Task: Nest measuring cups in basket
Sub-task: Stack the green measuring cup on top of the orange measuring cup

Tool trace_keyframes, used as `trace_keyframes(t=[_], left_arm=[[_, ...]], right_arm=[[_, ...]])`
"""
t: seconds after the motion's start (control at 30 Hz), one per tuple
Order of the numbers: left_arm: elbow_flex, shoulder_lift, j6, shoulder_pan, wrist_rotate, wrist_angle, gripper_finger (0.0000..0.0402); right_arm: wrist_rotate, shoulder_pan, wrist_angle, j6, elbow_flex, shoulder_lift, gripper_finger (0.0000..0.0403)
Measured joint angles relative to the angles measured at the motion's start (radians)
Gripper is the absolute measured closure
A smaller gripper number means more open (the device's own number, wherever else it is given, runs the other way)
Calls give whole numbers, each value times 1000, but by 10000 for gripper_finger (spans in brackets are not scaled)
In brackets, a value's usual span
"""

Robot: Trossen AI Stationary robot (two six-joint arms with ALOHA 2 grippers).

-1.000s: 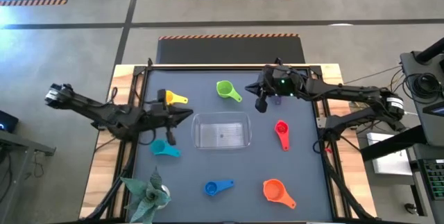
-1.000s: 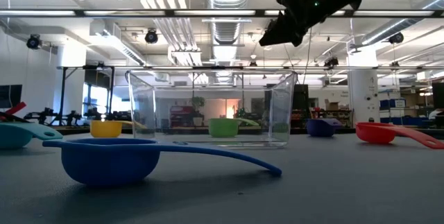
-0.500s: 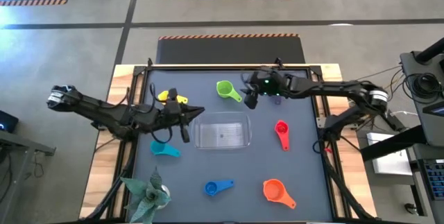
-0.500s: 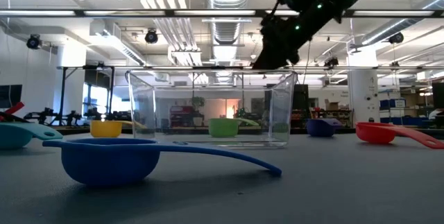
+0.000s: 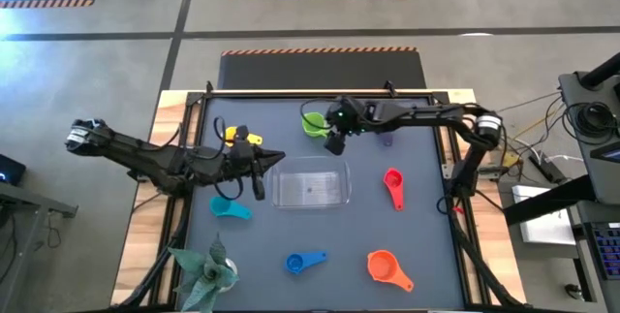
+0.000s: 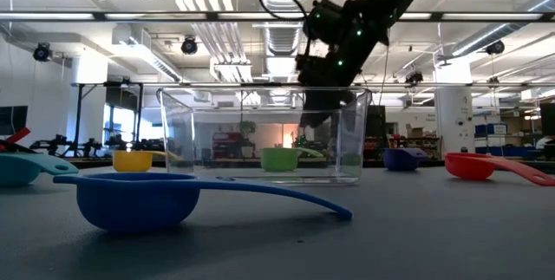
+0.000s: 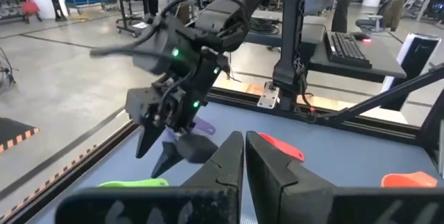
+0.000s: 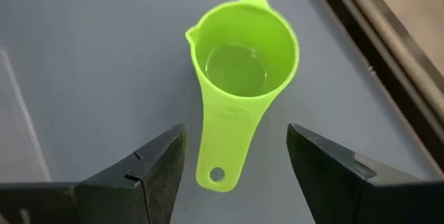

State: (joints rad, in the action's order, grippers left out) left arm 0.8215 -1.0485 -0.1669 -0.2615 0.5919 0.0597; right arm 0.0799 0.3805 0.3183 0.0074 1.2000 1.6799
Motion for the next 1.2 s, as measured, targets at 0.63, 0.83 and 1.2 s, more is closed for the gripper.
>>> trace_keyframes(t=[0.63,0.83,1.2], left_arm=[[-1,0,-8,0,-2,-6,402],[-1,0,-8,1,-1,-10,402],[-2,0,-3,5,0,-19,402]], right_arm=[[-2,39,-51,29,3,109,163],[-2,39,-62,36,2,132,163],[-5,36,-68,74,2,121,163]])
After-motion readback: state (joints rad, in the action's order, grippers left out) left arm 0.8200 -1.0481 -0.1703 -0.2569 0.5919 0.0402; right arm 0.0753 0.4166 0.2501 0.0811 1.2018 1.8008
